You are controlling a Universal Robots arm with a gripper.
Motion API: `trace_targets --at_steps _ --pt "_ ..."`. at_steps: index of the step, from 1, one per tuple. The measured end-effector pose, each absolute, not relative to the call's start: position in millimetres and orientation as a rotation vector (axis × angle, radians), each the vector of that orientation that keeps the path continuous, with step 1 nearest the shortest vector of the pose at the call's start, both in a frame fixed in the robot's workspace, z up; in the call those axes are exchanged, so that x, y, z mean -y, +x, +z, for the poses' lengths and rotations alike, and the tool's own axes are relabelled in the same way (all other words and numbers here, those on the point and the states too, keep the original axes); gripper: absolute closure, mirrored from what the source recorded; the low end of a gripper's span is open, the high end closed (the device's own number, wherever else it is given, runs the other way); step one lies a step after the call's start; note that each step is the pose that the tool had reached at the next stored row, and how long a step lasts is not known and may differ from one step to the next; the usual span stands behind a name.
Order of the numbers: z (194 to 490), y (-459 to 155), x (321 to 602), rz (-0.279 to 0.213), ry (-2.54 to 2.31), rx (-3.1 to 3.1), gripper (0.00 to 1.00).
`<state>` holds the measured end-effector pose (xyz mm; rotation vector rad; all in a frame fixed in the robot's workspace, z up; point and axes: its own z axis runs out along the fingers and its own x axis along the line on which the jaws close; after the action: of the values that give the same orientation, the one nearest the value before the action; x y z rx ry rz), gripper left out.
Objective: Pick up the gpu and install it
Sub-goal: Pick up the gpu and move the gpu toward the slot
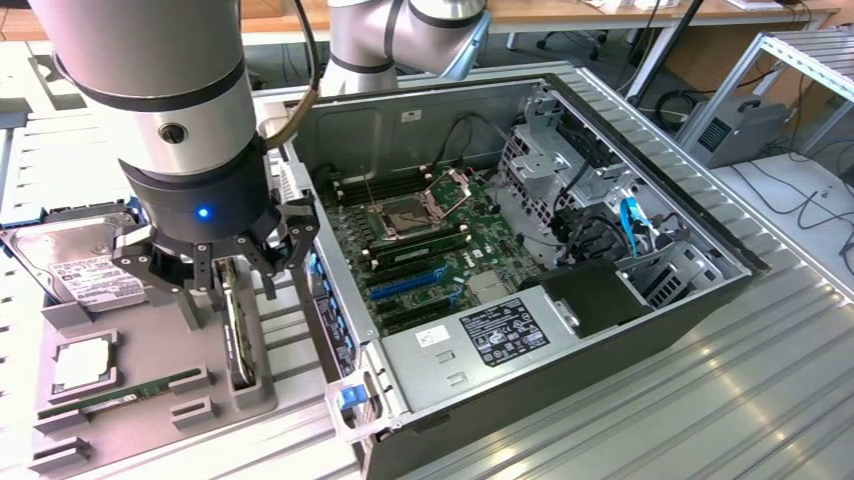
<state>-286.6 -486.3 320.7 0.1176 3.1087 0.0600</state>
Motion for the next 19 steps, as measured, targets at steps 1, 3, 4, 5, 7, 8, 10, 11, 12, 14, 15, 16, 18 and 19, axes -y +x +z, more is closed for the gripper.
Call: trace_targets --at_steps 1,3,4,5,7,8,10,11,12,14,15,16,18,19 --pt "320.4 -286.6 486.3 0.06 0.118 -3.109 0.52" --pt "319.8 -286.7 486.3 0.06 0.118 -3.109 0.52" --pt "319.5 -286.8 486.3 0.06 0.118 -3.109 0.52" --pt "319.0 -287.0 486.3 0.06 0.118 -3.109 0.52" --pt "318.3 -287.2 486.3 0.06 0.118 -3.109 0.52" --pt "318.0 -287.3 486.3 0.06 0.118 -3.109 0.52" --pt "317.4 -287.8 486.3 0.06 0.118 -3.109 0.52" --pt "317.1 -288.0 486.3 0.06 0.118 -3.109 0.52" --pt "316.7 -288.1 486.3 0.06 0.118 -3.109 0.52" --pt "316.1 -288.4 486.3 0.06 0.118 -3.109 0.52" --pt "315.8 -288.5 486.3 0.06 0.118 -3.109 0.52" --pt "315.5 -288.6 486.3 0.06 0.118 -3.109 0.52" --pt "314.8 -289.1 486.3 0.06 0.118 -3.109 0.52" --pt "314.5 -289.3 486.3 0.06 0.118 -3.109 0.52"
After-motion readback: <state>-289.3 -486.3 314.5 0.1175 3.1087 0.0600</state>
